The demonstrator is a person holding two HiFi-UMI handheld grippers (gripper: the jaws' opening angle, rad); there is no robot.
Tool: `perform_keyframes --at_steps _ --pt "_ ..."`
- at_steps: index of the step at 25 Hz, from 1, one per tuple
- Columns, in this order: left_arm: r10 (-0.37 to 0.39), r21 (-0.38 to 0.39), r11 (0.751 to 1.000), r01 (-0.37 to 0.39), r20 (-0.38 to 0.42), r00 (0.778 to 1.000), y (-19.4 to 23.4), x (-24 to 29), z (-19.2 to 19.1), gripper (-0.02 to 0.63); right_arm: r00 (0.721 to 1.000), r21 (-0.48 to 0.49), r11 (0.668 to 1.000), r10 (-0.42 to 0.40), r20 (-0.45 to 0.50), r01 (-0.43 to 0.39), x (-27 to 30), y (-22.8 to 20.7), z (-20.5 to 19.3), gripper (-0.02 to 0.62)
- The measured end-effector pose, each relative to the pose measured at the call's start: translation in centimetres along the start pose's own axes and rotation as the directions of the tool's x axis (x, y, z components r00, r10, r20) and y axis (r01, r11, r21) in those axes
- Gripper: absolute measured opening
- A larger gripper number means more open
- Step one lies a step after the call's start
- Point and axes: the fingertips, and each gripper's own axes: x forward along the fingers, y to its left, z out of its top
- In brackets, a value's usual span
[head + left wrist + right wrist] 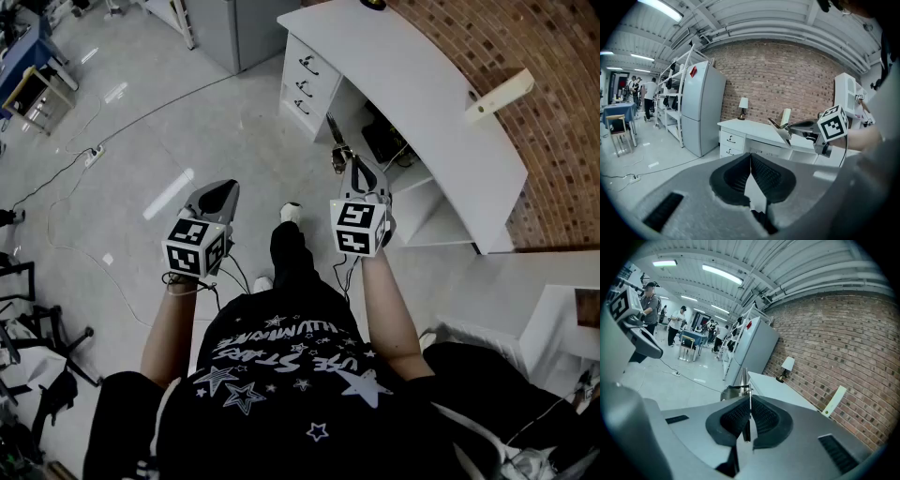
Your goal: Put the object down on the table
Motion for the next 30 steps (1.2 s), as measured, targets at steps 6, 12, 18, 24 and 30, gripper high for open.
perform_keyframes --at_steps 6,12,18,24,30 --pt "-0.004 0.001 1.0 0.004 -0.012 1.0 -0.3 0.0 -0.5 0.021 1.0 -0.002 1.0 -0.007 -0.001 0.007 -0.2 -0.3 -0.2 0.014" --pt "-0.009 -0.019 1.0 0.009 -0.019 1.0 -0.2 1.0 -0.8 0.021 1.0 0.001 1.0 -0.009 -0.015 0.009 0.5 -0.7 -1.1 0.014" --pt "-0.018 -0.037 0.999 0.017 -0.03 0.999 1.1 3.7 -0.2 0.021 0.999 -0.021 1.0 -0.016 -0.029 0.016 3.0 -1.7 -0.9 0.014" --pt "-0.036 -0.027 0.999 0.035 -0.032 0.999 3.5 8.9 2.7 0.021 0.999 -0.011 1.0 -0.019 -0.035 0.018 8.1 -4.3 0.1 0.014" --pt "-0.037 -0.02 0.999 0.036 -0.044 0.998 6.3 15.1 6.3 0.021 0.999 0.007 1.0 -0.028 -0.039 0.028 15.4 -8.3 1.8 0.014"
